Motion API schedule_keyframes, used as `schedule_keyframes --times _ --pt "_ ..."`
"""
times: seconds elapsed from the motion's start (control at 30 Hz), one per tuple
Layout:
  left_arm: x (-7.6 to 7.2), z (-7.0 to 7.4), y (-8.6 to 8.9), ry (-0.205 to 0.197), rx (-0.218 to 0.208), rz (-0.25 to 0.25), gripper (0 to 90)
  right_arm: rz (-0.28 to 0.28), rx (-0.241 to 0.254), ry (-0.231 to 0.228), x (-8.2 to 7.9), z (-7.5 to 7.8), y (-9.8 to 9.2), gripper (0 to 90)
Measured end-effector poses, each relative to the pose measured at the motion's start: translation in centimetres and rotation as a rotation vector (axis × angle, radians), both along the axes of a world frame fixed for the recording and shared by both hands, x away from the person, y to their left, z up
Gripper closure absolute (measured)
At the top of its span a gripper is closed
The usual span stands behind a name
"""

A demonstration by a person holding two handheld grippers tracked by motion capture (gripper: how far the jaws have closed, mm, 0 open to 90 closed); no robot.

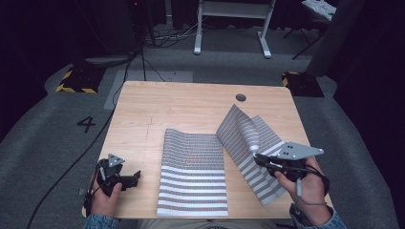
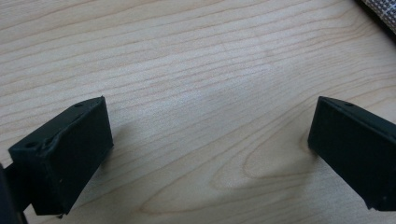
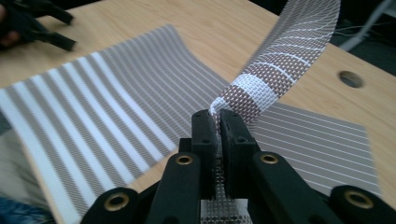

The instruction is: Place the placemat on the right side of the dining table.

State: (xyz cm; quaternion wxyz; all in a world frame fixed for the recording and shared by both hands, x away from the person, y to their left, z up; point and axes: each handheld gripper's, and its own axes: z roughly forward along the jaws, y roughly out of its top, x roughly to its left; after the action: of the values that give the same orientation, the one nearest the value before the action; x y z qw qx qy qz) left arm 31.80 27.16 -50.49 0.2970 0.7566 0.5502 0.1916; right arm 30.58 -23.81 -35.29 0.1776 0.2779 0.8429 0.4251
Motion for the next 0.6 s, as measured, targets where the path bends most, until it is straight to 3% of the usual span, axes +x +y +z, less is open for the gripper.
schedule_keyframes --times 0.1,0.27,0.47,0.5,0.53,0.6 --pt "0.0 0.0 0.0 0.000 0.000 0.000 0.0 0.028 0.010 0.019 -0.2 -0.4 0.9 85.4" --pt "0.0 0.0 0.0 0.000 0.000 0.000 0.0 0.112 0.001 0.064 -0.9 -2.5 3.3 83.9" --pt "0.0 0.0 0.0 0.000 0.000 0.000 0.0 0.160 -0.013 0.107 -1.5 -4.1 4.8 80.7" --pt "0.0 0.0 0.0 0.000 0.000 0.000 0.0 0.175 -0.017 0.137 -1.6 -4.6 5.1 74.9" --pt "0.0 0.0 0.0 0.000 0.000 0.000 0.0 0.195 0.019 0.194 -1.8 -5.5 5.6 67.5" --pt "0.0 0.0 0.0 0.000 0.000 0.000 0.0 0.235 0.060 0.255 -1.9 -6.0 6.0 49.7"
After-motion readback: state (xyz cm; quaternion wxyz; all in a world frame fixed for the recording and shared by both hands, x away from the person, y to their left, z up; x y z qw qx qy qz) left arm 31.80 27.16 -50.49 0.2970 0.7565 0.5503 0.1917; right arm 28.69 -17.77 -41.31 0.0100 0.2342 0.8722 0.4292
